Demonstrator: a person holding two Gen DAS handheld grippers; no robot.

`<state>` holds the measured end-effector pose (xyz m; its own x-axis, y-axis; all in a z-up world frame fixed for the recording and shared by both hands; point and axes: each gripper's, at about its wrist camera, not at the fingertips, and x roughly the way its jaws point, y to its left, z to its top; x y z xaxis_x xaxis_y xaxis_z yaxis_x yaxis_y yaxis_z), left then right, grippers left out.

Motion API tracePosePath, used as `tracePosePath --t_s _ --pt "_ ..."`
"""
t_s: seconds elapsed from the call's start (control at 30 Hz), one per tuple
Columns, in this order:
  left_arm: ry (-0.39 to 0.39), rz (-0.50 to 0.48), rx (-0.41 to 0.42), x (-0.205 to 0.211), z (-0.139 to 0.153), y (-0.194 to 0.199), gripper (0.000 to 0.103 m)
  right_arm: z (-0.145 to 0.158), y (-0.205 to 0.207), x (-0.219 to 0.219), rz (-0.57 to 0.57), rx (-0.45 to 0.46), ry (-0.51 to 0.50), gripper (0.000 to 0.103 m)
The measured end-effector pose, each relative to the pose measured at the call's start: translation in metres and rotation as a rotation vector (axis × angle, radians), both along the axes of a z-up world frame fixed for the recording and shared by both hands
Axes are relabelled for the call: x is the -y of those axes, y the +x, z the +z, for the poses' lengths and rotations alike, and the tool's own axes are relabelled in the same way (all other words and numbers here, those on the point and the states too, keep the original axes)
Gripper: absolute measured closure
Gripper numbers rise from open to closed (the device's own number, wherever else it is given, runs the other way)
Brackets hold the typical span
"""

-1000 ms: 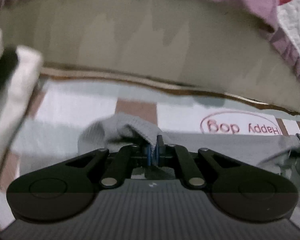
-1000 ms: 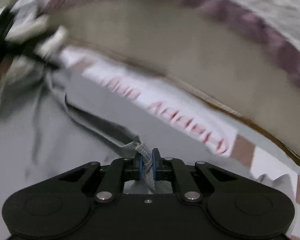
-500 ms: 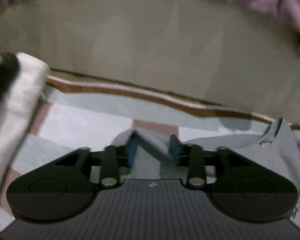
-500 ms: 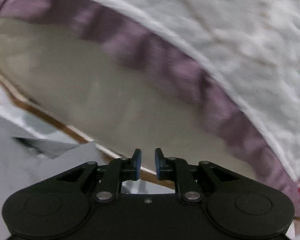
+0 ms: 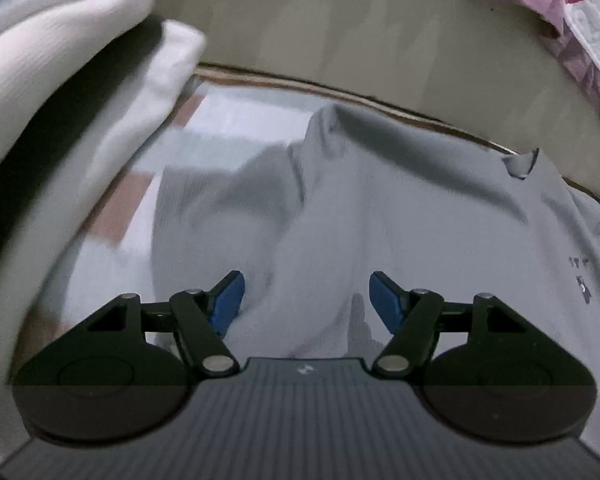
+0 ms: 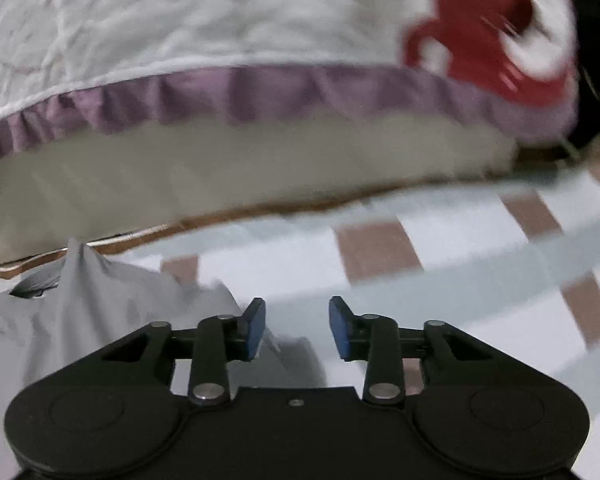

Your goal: Fold clothes

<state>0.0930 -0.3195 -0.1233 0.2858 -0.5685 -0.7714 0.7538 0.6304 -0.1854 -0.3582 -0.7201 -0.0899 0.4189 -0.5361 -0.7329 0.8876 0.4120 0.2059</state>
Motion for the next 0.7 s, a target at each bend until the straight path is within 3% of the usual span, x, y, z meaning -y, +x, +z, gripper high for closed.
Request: tracePosePath --t_s 0.13,0.23,0.3,0.43,0.57,0.6,0.67,0.7 --pt "0.052 -0.02 0.019 0.011 -0.005 -0.006 0.035 -0.016 -0.032 -0.02 -0.051 0.15 0.105 0.042" --pt "0.067 0.01 0.012 0.015 -0.01 -0.003 0.035 -0.033 -0.045 -0.035 -0.11 0.338 0.232 0.041" --pt "0.072 0.023 0.027 0.016 -0.014 -0.002 0.035 -0.046 -0.04 -0.042 -0.104 0.4 0.3 0.041" --pt "0.076 -0.014 0.09 0.016 -0.019 -0.009 0.034 -0.052 -0.007 -0.045 -0.083 0.265 0.242 0.037" --pt "0.089 -0.024 0.155 0.019 -0.022 -0.019 0.034 -0.052 0.03 -0.028 -0.072 0.134 0.088 0.028" --pt "0.091 -0.024 0.158 0.019 -0.021 -0.019 0.034 -0.051 0.038 -0.025 -0.068 0.113 0.053 0.03" --pt "0.093 -0.021 0.154 0.019 -0.021 -0.017 0.034 -0.043 0.048 -0.022 -0.048 0.096 -0.02 0.093" --pt "0.094 -0.019 0.152 0.019 -0.021 -0.015 0.034 -0.036 0.05 -0.024 -0.041 0.093 -0.06 0.094"
